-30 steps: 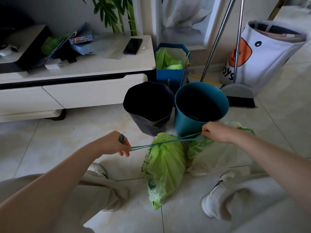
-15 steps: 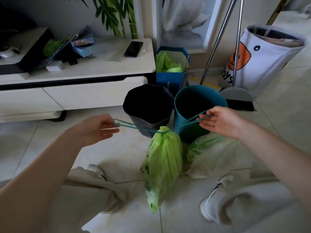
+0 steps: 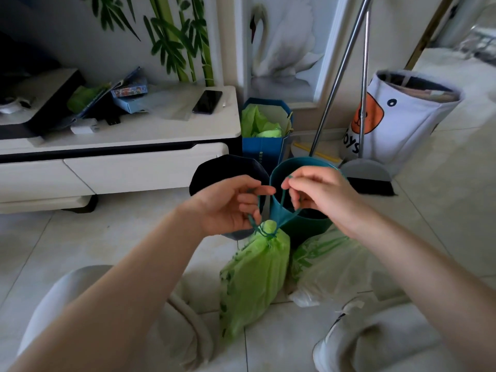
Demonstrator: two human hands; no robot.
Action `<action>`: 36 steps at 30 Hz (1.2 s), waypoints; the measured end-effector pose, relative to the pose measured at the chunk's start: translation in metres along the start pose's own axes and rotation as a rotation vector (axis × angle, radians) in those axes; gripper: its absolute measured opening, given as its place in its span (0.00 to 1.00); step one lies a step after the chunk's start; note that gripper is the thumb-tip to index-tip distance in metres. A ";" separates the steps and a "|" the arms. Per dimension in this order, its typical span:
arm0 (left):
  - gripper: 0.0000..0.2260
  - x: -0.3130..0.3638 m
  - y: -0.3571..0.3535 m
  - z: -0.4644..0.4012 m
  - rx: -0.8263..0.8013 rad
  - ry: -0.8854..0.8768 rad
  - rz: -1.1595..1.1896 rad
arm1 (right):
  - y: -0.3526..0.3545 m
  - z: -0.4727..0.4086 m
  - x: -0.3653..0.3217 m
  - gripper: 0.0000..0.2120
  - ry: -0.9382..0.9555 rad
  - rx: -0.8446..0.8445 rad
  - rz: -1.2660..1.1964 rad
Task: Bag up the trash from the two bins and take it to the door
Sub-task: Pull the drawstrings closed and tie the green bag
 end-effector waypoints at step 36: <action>0.08 -0.006 -0.010 -0.050 0.154 -0.162 -0.096 | 0.161 0.062 0.158 0.11 -0.638 0.349 0.756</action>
Point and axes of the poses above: each hand's wrist, its own z-axis away from the middle knuckle, its own y-axis out of the back of the hand, x = y × z, the point moved 8 cm from there along -z, towards the middle knuckle, and after that the axes turned 9 degrees about -x, right-handed, at the moved point
